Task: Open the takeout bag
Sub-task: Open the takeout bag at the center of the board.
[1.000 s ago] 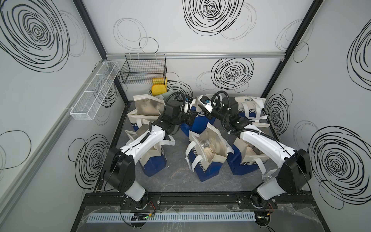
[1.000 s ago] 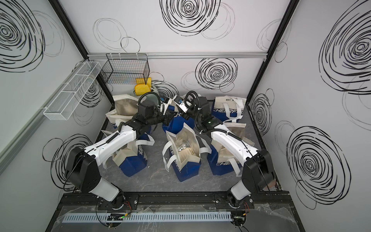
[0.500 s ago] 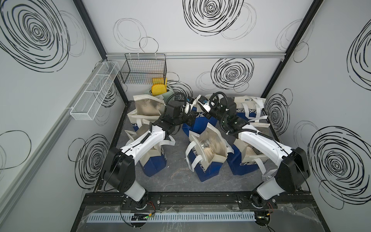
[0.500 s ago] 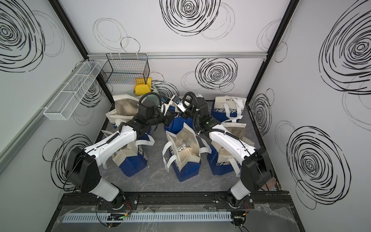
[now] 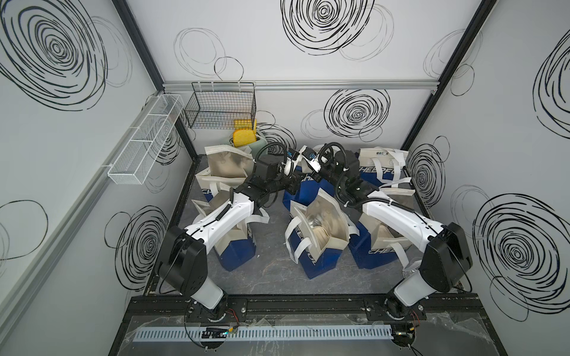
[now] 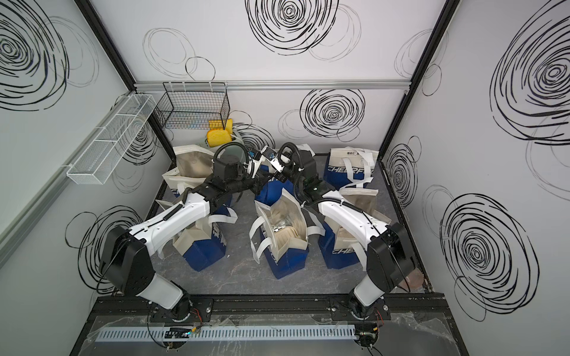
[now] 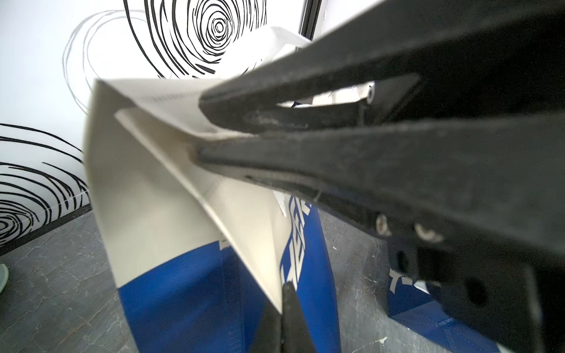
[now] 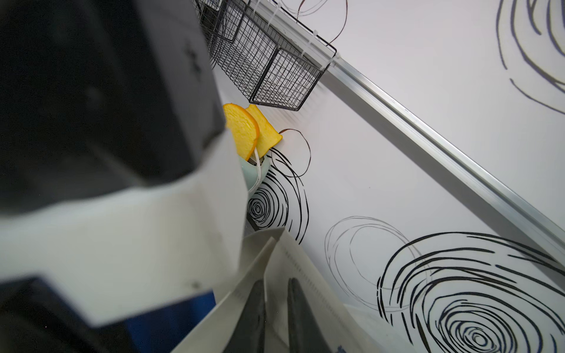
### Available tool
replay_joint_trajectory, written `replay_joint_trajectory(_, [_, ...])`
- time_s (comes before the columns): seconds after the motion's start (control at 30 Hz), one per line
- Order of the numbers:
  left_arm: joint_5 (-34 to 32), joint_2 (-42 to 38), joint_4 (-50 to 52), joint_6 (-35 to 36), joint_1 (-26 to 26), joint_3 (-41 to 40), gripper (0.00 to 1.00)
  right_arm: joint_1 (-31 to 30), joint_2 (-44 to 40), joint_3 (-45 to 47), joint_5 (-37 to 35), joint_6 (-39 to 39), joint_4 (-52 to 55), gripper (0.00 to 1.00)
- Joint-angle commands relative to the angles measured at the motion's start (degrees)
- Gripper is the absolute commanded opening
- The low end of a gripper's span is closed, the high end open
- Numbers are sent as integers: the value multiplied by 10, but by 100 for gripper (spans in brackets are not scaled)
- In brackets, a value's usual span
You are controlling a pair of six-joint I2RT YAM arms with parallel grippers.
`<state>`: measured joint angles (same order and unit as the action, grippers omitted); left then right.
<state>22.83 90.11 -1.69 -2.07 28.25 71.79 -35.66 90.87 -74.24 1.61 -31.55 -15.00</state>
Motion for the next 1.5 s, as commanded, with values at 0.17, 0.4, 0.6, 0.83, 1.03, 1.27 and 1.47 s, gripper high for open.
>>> replay_joint_trajectory(0.17, [-21, -23, -11, 0, -1, 8, 0, 9, 15, -29, -60, 45, -14, 0])
replay_joint_trajectory(0.4, [-111, 56, 88, -64, -35, 64, 0, 42, 0, -72, -71, 54, 31, 0])
replay_joint_trajectory(0.6, [-193, 92, 140, -106, -56, 91, 0, 51, -11, -83, -75, 32, 55, 0])
replay_joint_trajectory(0.83, [-273, 121, 206, -121, -64, 109, 0, 63, -15, -102, -73, 1, 81, 0])
replay_joint_trajectory(1.03, [-326, 138, 238, -109, -62, 105, 0, 69, -18, -116, -75, -24, 95, 0])
replay_joint_trajectory(1.27, [-257, 107, 185, -90, -54, 66, 0, 69, -20, -122, -18, -18, 122, 0])
replay_joint_trajectory(1.47, [-170, 66, 152, -137, -56, 80, 0, 67, -38, -93, 93, 80, 149, 29])
